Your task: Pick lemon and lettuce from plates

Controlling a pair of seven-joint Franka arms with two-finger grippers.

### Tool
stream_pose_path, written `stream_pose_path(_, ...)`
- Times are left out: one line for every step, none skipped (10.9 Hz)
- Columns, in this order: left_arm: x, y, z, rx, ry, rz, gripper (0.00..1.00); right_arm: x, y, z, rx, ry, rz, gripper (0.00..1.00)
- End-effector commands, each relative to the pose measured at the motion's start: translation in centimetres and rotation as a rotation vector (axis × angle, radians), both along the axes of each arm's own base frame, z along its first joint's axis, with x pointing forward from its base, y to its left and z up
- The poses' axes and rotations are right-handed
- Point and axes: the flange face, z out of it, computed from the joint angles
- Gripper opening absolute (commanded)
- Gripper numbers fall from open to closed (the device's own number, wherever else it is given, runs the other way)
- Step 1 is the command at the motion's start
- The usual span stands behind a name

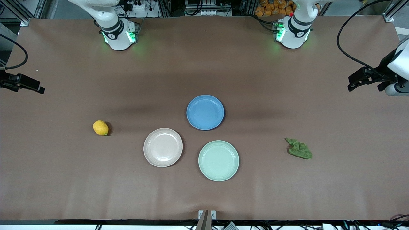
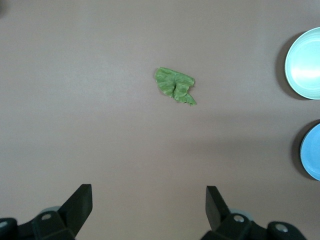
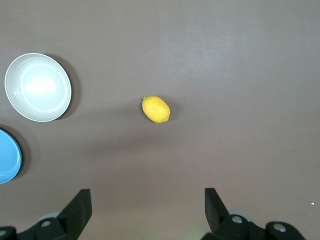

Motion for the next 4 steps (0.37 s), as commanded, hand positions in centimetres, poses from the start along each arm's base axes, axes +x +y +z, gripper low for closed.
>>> stream_pose_path(-0.9,-0.44,1.44,0.025,0.014,-0.004,1.0,-0.18,0.21,0.16,-0.003,0.005,-0.013,1.0)
stream_pose_path(-1.17,-0.25,1.44,0.027,0.03,-0.001,1.0,-0.09,0.21,-0.02,-0.003,0.008,-0.011,1.0)
stream_pose_path(-1.27,-0.42,1.5,0.027,0.031,-0.005,1.0,-0.1,0.12,-0.02,-0.003,0.008,-0.014,1.0)
stream_pose_path(-1.28,-0.69,1.71,0.025,0.027,-0.008,1.0,-0.1,0.12,-0.02,-0.003,0.008,-0.014,1.0)
